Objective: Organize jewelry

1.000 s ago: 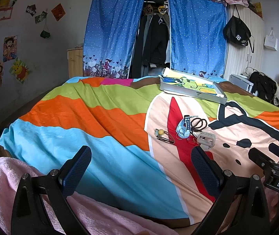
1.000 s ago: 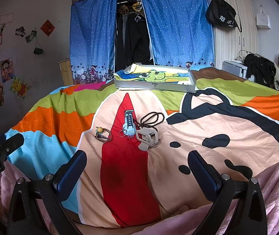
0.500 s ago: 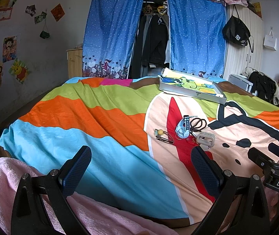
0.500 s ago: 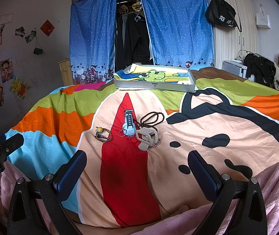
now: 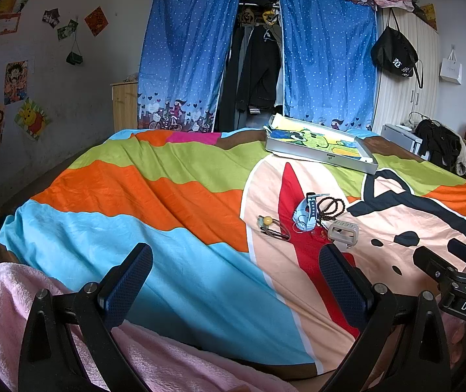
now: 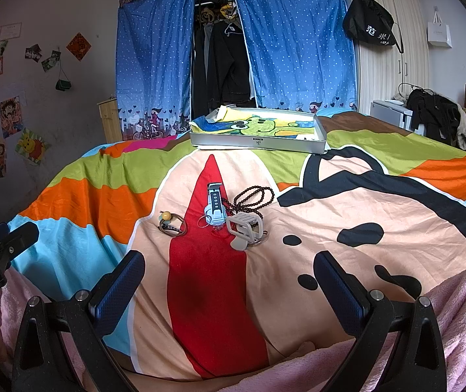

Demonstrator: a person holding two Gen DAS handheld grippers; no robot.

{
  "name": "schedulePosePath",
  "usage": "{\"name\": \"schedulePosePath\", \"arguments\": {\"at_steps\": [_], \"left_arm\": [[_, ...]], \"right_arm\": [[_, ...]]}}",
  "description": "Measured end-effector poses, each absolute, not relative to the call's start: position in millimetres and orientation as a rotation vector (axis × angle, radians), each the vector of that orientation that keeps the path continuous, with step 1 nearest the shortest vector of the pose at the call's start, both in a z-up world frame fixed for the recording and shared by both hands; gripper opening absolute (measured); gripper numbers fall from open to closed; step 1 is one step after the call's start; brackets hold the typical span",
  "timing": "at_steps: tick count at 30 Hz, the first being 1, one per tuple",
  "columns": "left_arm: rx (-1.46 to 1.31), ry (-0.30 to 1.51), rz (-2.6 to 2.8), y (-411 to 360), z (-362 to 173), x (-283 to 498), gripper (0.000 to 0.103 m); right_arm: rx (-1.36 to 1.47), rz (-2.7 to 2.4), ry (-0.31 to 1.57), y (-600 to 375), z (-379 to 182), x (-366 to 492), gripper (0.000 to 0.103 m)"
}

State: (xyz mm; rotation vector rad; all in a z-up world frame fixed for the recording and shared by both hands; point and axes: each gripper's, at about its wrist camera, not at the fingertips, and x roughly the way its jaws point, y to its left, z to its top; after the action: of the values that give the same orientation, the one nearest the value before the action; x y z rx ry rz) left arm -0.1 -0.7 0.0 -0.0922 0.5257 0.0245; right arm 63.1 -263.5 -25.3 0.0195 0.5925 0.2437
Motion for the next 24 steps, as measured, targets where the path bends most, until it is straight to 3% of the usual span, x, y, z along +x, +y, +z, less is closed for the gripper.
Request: {"name": "schedulePosePath", "arguments": {"at_steps": [24], "left_arm": [[-0.092, 0.525, 0.024, -4.6, 0.5, 0.0, 0.1]], "right_arm": [[0.021, 0.249, 0.594, -263.4, -24.6, 63.7, 0.103]]}}
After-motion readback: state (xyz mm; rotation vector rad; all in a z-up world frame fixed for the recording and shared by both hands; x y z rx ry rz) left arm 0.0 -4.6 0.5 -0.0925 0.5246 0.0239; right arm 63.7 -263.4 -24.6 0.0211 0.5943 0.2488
